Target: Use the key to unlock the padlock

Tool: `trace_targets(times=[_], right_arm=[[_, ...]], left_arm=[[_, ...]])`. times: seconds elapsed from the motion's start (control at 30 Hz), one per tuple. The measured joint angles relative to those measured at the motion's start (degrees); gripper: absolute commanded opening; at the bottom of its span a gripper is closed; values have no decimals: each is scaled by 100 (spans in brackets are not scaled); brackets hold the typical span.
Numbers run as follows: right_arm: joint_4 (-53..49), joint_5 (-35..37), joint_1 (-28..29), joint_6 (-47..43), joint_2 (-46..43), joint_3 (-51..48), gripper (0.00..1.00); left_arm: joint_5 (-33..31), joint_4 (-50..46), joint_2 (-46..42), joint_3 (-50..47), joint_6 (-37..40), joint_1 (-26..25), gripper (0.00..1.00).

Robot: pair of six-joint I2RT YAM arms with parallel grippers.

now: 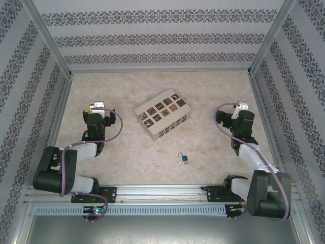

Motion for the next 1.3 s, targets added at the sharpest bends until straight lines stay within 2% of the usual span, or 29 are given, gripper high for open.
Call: trace_targets(times=[0.27,0.4,0.57,0.77,0.93,1.1,1.3], right_arm=[[1178,81,0,-48,671,-345,98],[1794,35,-74,-24,1143,-409,98],[2957,-393,-85,-4,1698,-581,98],[3862,-767,-87,-22,1836,-1019,98],[4280,-914,-83,-50,1958,-1067,98],[4710,-911,98,-199,2310,-1058,98],[4229,-540,323,-341,2433,-796,98]], left_arm=[[61,-103,-472,-57,13,4,99],[116,72,-411,-363,11,4,99],[387,680,256,-673,9,11,99],[671,1768,1311,-702,15,39,99],[684,1768,1375,-634,11,44,99],[697,1405,1366,-166,-107,186,99],[732,1237,1346,-111,-219,332,99]])
